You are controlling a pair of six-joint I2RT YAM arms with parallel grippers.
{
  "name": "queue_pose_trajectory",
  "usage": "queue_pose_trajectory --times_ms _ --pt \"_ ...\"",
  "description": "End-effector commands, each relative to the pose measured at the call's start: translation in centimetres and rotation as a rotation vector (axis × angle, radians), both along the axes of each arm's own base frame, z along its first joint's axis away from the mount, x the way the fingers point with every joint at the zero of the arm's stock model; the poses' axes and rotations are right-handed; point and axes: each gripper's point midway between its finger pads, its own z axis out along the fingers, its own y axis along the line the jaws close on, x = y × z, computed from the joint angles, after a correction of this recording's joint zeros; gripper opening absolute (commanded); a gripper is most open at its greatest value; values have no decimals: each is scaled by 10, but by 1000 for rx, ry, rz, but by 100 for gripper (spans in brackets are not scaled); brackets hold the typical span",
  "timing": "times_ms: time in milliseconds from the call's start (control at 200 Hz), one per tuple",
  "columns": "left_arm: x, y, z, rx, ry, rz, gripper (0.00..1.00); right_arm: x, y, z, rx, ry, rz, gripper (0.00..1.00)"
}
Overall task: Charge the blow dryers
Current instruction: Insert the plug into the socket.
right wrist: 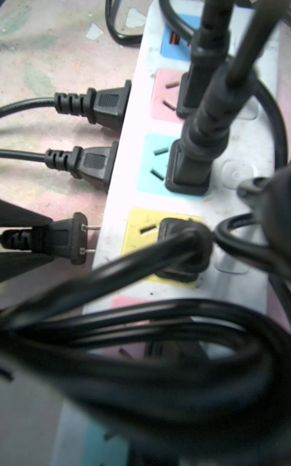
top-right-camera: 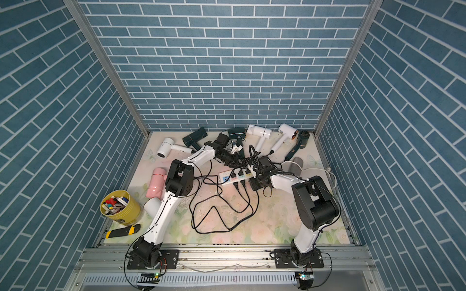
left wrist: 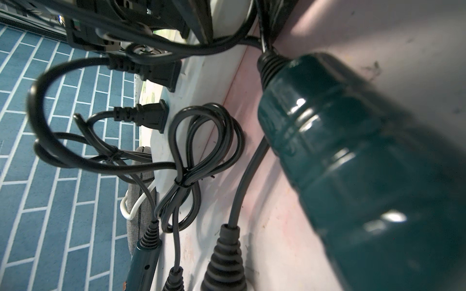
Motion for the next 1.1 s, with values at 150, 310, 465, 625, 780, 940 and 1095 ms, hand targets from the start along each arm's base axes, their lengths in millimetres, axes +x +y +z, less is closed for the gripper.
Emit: queue_pose_trajectory --times_ms 150,310,465,625,780,940,1095 --pt "-51 -8 -67 119 154 -75 39 81 28 90 183 -371 -40 0" --pt "-53 -8 -68 120 155 -80 39 85 31 103 207 -414 -34 0" --pt "-54 -10 -70 118 154 -83 39 90 33 81 186 -378 -35 0" --pt "-57 -11 -71 118 158 -92 39 94 31 57 155 -329 -58 0" --pt "-60 -10 -73 124 162 -102 39 96 30 88 167 -368 -67 0" --pt "-63 -9 -72 124 158 -105 39 102 24 116 154 -426 -98 0" --pt "-68 -5 -72 125 158 -107 38 106 24 121 189 -454 -133 0"
